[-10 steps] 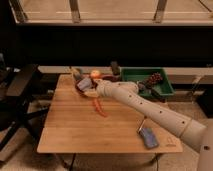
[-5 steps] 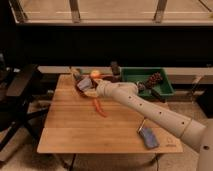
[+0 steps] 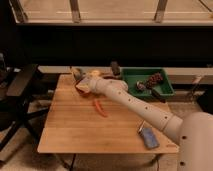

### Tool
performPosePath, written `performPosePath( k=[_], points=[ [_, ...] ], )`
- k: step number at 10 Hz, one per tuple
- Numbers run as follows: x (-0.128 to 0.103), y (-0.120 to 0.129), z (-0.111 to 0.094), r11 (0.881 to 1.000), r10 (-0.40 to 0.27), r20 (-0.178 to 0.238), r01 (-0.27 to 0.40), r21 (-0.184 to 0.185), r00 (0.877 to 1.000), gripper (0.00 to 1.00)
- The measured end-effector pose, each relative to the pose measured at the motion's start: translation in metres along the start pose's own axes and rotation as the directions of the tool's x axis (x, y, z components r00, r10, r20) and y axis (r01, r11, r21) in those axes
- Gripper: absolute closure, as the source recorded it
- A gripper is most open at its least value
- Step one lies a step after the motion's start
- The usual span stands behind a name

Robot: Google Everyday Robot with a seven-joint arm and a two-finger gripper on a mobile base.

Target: Place banana in tray

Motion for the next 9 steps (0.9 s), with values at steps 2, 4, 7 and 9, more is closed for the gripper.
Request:
performPosePath(
  k=[2,4,7,9],
  points=[
    [-0.0104,-0.0120,0.0159,1.000,0.007,0.037,-0.008,0.011,0.999,0.35],
    [-0.0120,-0.0157,0.0176,1.000,0.009,0.044,-0.009,0.016,0.999,0.35],
    [-0.0122,-0.0145,0.0184,1.000,0.008,0.044,-0.009,0.014,0.999,0.35],
    [-0.0118,-0.0154,0.0175,1.000,0.008,0.044,-0.009,0.015,0.999,0.35]
  ],
)
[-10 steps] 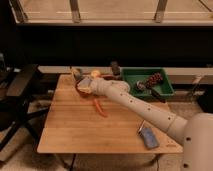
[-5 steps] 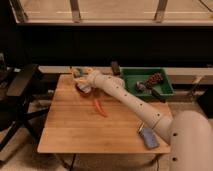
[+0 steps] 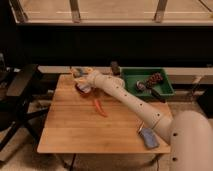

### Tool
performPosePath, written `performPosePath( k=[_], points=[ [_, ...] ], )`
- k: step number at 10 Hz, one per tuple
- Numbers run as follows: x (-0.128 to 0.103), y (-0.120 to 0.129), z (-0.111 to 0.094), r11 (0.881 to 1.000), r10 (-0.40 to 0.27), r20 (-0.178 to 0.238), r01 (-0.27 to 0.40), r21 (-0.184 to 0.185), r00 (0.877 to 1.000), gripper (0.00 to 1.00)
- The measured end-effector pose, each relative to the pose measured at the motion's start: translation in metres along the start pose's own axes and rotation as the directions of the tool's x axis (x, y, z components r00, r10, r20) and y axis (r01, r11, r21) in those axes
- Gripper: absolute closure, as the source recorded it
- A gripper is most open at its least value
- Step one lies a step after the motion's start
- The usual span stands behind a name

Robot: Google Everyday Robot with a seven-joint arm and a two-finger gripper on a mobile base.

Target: Place banana in tray

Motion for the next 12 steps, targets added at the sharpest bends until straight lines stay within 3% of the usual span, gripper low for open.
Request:
performPosePath(
  k=[1,2,5,6,9,12],
  points=[
    [0.000,-0.001,0.000,1.000,-0.002,-0.004,0.002,-0.001,1.000,0.35],
    [0.000,-0.002,0.003,0.999,-0.036,-0.035,0.035,-0.009,0.999,0.35],
    [0.000,-0.007,0.014,0.990,-0.139,-0.138,0.135,-0.038,0.981,0.35],
    [0.000,-0.009,0.016,0.988,-0.151,-0.151,0.146,-0.041,0.977,0.35],
    [0.005,-0.017,0.027,0.989,-0.146,-0.153,0.141,-0.040,0.977,0.35],
    [0.010,-0.021,0.044,0.996,-0.092,-0.109,0.090,-0.025,0.990,0.35]
  ],
)
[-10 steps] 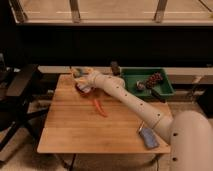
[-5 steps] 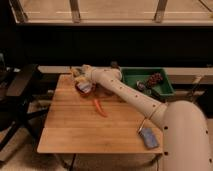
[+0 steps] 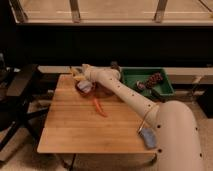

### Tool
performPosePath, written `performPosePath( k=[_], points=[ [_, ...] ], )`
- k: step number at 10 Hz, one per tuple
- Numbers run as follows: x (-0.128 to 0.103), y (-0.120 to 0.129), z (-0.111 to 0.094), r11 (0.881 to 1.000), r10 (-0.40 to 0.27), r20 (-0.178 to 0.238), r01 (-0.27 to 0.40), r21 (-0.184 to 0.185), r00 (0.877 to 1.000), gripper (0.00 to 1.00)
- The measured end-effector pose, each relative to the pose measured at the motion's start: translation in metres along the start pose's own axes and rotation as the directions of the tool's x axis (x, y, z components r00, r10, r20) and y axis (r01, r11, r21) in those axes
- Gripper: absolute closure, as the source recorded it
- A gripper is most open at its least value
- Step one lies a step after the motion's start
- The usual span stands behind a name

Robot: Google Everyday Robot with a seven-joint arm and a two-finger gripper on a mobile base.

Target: Place banana in tray

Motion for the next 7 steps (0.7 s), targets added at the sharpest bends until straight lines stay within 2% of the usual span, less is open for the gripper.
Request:
performPosePath(
  k=[3,4,7],
  points=[
    [-0.003,0.004,0.023,0.999,0.038,0.049,-0.037,-0.012,0.998,0.35],
    [-0.009,0.009,0.034,0.999,0.038,0.064,-0.037,-0.031,0.997,0.35],
    [-0.010,0.010,0.036,0.999,0.038,0.069,-0.035,-0.036,0.997,0.35]
  ],
)
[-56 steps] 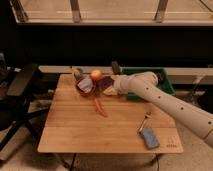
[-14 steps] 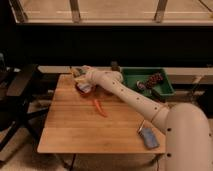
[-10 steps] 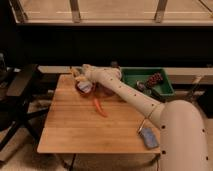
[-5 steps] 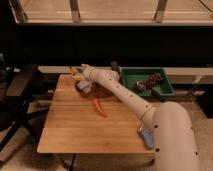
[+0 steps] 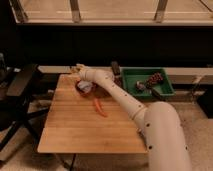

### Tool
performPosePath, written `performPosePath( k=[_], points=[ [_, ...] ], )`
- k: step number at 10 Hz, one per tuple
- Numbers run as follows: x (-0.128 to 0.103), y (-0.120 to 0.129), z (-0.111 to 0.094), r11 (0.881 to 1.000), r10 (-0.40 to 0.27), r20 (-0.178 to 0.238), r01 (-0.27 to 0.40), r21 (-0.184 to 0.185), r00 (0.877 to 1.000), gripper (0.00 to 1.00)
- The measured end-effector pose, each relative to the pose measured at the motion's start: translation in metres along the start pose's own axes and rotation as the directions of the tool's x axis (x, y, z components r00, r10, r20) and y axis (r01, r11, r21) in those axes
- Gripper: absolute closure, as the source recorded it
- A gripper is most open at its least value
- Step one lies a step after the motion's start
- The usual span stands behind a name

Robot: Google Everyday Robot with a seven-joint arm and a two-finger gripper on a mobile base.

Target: Place banana in tray

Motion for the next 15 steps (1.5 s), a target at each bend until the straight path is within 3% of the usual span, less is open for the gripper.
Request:
performPosePath(
  k=[5,11,14,15],
  points=[
    [0.005,0.001,0.014,1.000,0.012,0.001,-0.012,-0.022,1.000,0.35],
    [0.009,-0.017,0.038,1.000,-0.004,0.020,0.004,0.002,1.000,0.35],
    [0.010,-0.016,0.056,1.000,0.000,0.025,0.001,-0.019,1.000,0.36],
    [0.010,-0.014,0.060,1.000,-0.001,0.024,0.002,-0.028,1.000,0.42]
  ],
)
